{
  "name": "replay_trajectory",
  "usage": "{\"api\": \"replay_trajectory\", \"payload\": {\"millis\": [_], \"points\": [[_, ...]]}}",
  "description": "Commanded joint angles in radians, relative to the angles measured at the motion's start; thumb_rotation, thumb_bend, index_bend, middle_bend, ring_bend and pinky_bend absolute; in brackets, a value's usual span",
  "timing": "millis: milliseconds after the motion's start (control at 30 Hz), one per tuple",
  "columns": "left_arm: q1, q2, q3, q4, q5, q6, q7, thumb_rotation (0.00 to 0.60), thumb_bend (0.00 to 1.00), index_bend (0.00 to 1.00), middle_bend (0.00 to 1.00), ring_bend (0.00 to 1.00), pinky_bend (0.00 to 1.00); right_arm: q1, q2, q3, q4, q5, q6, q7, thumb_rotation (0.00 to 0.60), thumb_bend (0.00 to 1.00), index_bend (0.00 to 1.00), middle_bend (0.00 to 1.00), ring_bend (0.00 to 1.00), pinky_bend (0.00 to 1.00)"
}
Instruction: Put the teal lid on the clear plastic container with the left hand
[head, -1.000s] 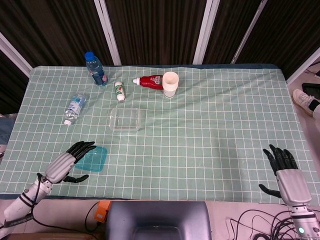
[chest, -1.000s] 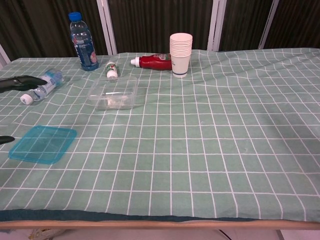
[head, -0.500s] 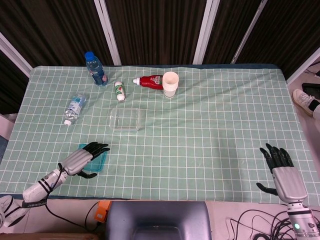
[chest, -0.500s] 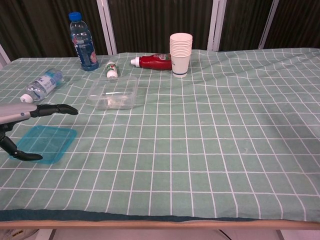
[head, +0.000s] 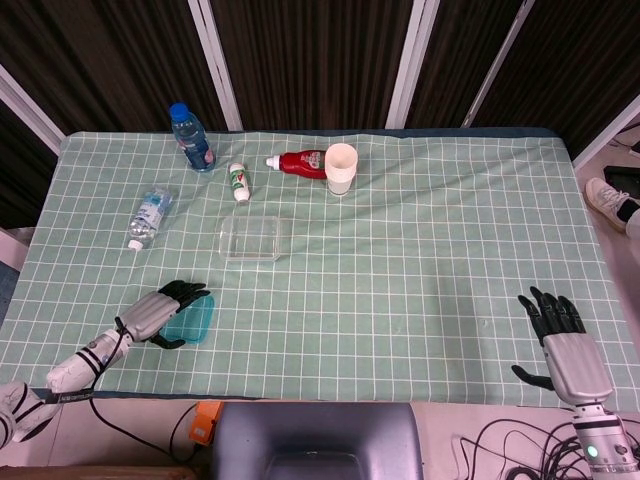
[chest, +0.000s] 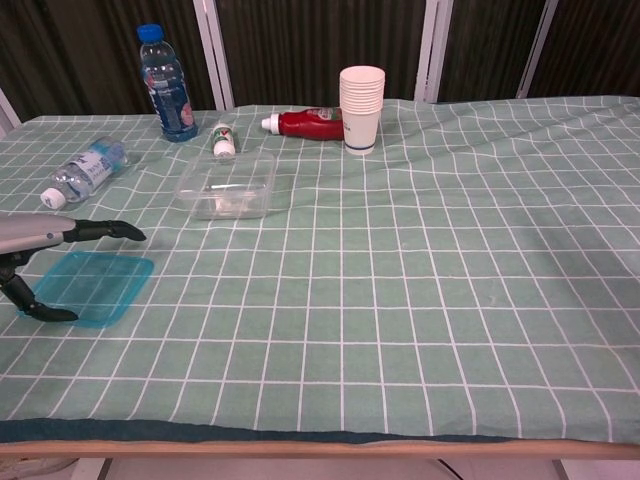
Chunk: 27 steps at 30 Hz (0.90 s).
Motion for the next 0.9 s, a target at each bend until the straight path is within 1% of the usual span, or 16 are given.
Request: {"api": "replay_trajectory", "payload": {"millis": [33, 300, 567, 900], "points": [[-0.003, -0.006, 0.004, 0.006, -0.005, -0.006, -0.003, 0.6, 0.21, 0.0, 0.0, 0.0, 0.0, 0.0, 0.0, 0.0, 0.0, 0.0, 0.0, 0.001, 0.6, 0.12, 0.0, 0.0, 0.0, 0.0], [-0.014, -0.02, 0.019, 0.027, -0.022, -0.035, -0.003, 0.6, 0.2, 0.0, 0.0, 0.0, 0.0, -0.001, 0.003, -0.002, 0.0, -0.004, 0.005, 0.007, 0.6, 0.12, 0.0, 0.0, 0.0, 0.0], [-0.022, -0.017, 0.03, 0.021, -0.033, -0.049, 0.001, 0.6, 0.2, 0.0, 0.0, 0.0, 0.0, 0.001, 0.003, -0.003, 0.0, -0.004, 0.003, 0.006, 0.6, 0.12, 0.0, 0.0, 0.0, 0.0], [-0.037, -0.014, 0.043, 0.008, -0.05, -0.094, 0.014, 0.6, 0.19, 0.0, 0.0, 0.0, 0.0, 0.001, 0.003, -0.004, 0.0, -0.004, 0.004, 0.008, 0.6, 0.12, 0.0, 0.0, 0.0, 0.0]]}}
